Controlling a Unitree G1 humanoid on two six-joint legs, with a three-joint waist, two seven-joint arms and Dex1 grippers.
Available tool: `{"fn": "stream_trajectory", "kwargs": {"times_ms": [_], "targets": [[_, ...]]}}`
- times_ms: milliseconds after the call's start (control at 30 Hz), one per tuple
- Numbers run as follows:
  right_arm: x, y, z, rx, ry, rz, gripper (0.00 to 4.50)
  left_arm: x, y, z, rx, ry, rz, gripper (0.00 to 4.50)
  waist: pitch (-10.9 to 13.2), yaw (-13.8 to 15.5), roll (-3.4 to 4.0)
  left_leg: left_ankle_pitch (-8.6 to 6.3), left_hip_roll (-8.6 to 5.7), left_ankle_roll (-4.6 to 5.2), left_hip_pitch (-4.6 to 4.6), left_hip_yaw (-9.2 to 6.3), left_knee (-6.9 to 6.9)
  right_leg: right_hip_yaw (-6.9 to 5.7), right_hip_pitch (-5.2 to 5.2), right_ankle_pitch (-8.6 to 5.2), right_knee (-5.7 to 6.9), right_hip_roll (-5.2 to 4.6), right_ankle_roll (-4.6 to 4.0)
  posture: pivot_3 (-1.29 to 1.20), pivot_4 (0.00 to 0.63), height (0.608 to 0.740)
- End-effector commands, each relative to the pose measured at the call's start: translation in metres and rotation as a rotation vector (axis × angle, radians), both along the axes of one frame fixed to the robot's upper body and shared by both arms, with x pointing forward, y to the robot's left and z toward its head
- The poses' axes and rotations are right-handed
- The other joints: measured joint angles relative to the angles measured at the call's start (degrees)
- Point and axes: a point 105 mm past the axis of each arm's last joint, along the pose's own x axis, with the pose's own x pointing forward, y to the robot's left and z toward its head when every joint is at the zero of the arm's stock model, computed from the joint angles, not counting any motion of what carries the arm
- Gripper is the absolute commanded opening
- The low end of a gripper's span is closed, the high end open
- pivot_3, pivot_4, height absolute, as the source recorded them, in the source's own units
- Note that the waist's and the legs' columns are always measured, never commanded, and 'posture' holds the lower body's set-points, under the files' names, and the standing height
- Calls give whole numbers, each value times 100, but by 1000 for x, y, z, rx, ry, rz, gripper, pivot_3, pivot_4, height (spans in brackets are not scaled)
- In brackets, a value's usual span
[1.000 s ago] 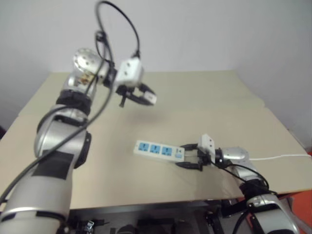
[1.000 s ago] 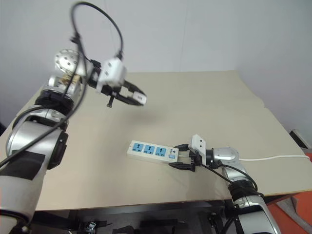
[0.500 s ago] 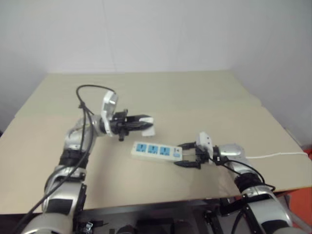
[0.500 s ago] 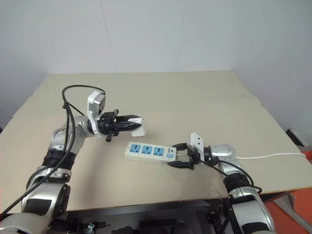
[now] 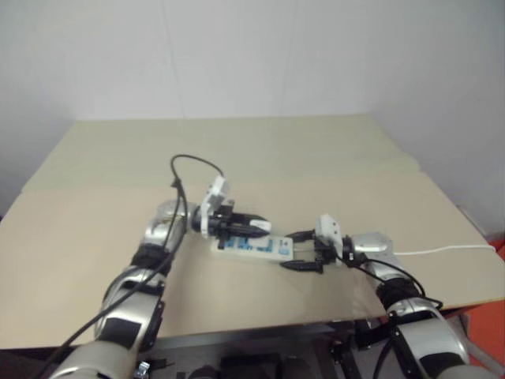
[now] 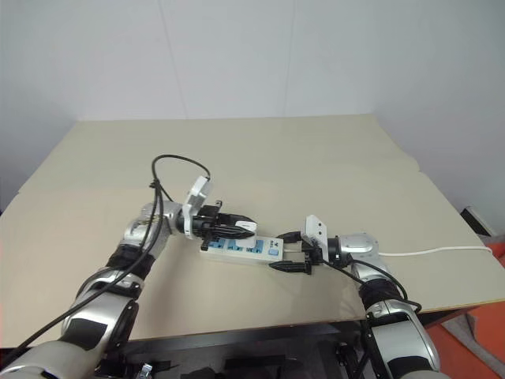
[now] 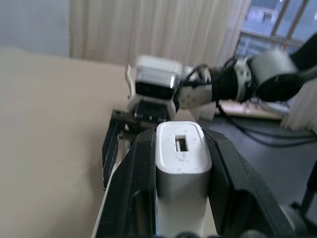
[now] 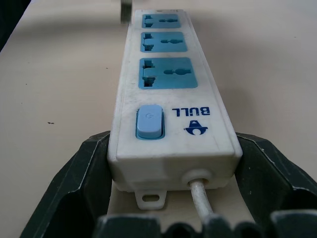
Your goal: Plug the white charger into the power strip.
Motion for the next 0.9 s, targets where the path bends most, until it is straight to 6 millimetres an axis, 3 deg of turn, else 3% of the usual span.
{"fn": "stream_trajectory", "kwargs": {"times_ms": [33, 900], "targets": [[-11, 1, -26, -72, 79, 19, 3420, 4, -5, 4, 29, -62, -17, 1015, 0, -2, 0, 0, 0, 0, 0, 0, -3, 1, -1, 0, 0, 1, 0, 0, 150, 740], [-11, 2, -28, -77, 78, 4, 3420, 9, -9, -15, -25, 2, 25, 1015, -3, 5, -2, 0, 1, 0, 1, 1, -6, 2, -1, 0, 0, 0, 0, 0, 150, 740]]}}
